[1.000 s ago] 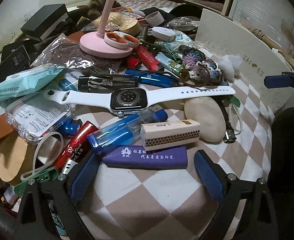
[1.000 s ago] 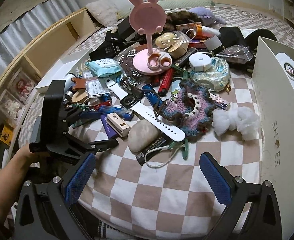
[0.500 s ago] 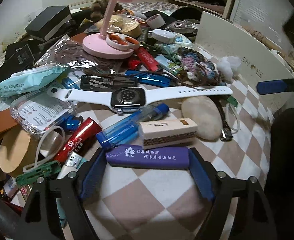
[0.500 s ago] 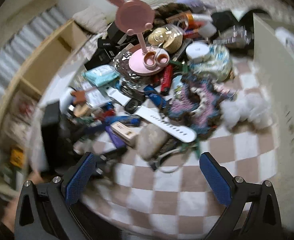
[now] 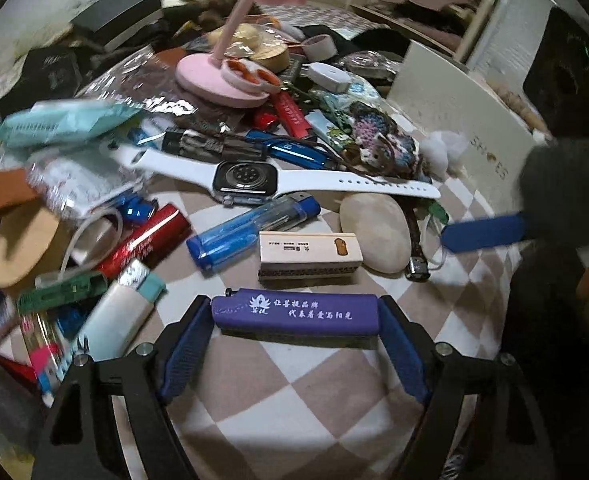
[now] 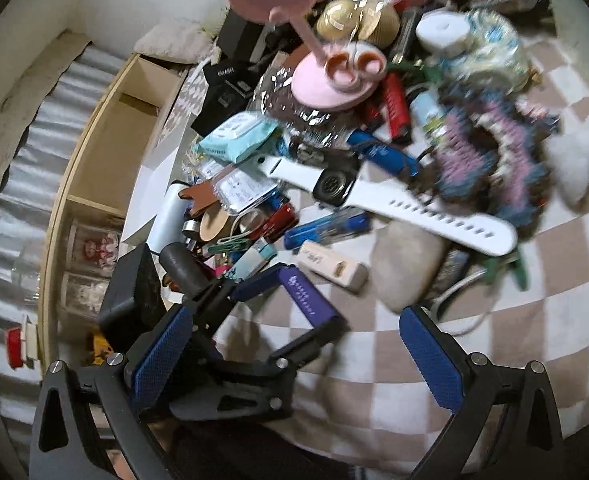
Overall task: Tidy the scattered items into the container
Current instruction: 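Grasp the small white box with the right gripper while the left gripper holds the purple lighter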
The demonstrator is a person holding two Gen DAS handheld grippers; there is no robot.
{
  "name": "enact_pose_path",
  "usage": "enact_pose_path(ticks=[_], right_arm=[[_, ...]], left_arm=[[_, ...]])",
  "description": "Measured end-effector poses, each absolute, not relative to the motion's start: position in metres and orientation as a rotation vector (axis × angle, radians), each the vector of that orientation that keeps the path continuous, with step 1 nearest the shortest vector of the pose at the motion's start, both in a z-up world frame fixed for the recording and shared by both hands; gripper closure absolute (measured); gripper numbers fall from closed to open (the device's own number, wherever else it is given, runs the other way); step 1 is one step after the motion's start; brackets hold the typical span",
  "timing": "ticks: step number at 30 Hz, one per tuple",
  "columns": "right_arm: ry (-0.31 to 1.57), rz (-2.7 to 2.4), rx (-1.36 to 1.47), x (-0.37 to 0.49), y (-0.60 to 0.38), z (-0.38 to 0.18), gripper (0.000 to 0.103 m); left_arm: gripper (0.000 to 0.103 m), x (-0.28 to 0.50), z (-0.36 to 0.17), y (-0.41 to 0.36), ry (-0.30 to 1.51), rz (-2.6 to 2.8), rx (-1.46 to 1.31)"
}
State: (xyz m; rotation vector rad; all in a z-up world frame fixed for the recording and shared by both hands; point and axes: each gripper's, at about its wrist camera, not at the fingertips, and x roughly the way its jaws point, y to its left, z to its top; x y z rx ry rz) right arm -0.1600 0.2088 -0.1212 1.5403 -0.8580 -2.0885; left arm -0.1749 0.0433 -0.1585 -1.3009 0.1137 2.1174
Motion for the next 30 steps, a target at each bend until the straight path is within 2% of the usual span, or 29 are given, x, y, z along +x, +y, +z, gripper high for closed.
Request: enact_pose_path(ticks=[1, 4, 7, 9, 20, 30], right_arm=[[-0.861, -2.075, 1.552, -0.162, 0.204, -0.123, 0.001], [-0.892, -2.039, 1.594, -0.169, 0.194, -0.131, 0.017], [-0.950, -2.032, 1.638, -0.177, 0.193, -0.140, 0.020], [-0.966, -2.035, 1.662, -0.180, 0.192, -0.145, 0.026], [-0.747, -2.215, 1.800, -0.195, 0.169, -0.150, 0.027], [-0.572, -2.272, 1.843, -0.208, 0.152, -0.157, 0.040]], left_arm=[[0.021, -0.174, -0.158, 0.041, 0.081, 2.119, -1.314], [0.021, -0.170, -0.156, 0.031, -0.054, 2.119, -1.356], [0.021, -0.163, -0.154, 0.023, -0.117, 2.145, -1.378], [0.021, -0.158, -0.154, 0.018, -0.161, 2.169, -1.394], [0.021, -0.138, -0.151, 0.019, -0.080, 2.308, -1.398], [0.021, -0.139, -0.149, 0.001, -0.214, 2.325, -1.401]])
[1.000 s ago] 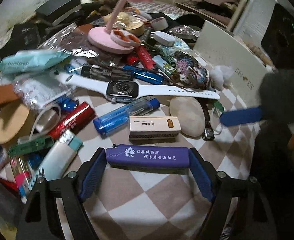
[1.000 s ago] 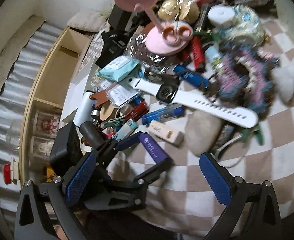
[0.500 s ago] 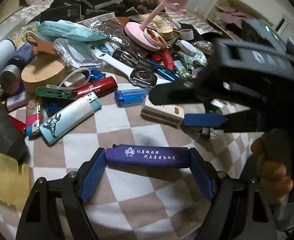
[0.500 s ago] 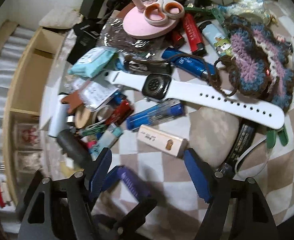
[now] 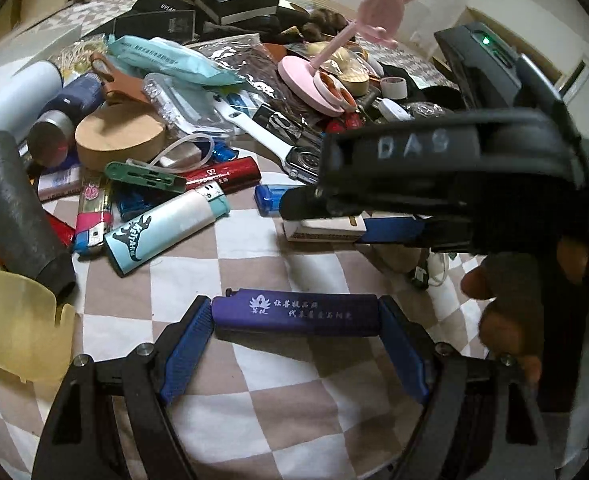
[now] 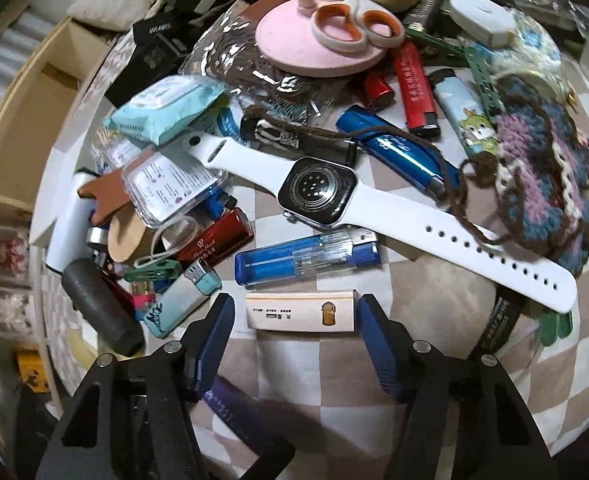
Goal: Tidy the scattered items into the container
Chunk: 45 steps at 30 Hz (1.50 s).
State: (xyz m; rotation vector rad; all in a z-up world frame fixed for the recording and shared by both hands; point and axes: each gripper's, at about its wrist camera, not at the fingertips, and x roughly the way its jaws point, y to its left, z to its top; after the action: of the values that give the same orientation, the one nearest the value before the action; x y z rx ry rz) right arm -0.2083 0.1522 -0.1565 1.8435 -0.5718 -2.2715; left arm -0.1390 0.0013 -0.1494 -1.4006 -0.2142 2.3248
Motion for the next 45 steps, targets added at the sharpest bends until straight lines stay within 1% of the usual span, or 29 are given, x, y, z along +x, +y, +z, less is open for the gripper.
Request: enact_pose_path(ticks=[6, 10, 17, 24, 34, 45], right_arm=[[-0.367, -2.301, 1.832, -0.212, 0.143, -0.156, 0.044], [-0.331, -2.290, 1.820, -0.212, 0.145, -0.154, 0.044], [-0.412, -2.259, 1.792, -0.206, 0.164, -0.148, 0.044], [-0.481, -2.212, 1.735, -0.190, 0.177, -0.136, 0.044], [-0.516, -2.220, 1.609, -0.169, 0.179, -0.110, 0.044], [-0.587, -2.198, 1.502, -0.156, 0.218, -0.087, 0.044]], left_arm=[[0.021, -0.142, -0.148, 0.002, -0.224, 2.323, -1.403], [0.021, -0.145, -0.149, 0.004, -0.219, 2.324, -1.405], [0.021, -0.144, -0.149, 0.000, -0.232, 2.334, -1.415], [0.021, -0.146, -0.150, 0.001, -0.210, 2.342, -1.424], [0.021, -0.147, -0.151, 0.003, -0.194, 2.352, -1.431], [0.021, -0.147, -0.143, 0.003, -0.185, 2.399, -1.384]])
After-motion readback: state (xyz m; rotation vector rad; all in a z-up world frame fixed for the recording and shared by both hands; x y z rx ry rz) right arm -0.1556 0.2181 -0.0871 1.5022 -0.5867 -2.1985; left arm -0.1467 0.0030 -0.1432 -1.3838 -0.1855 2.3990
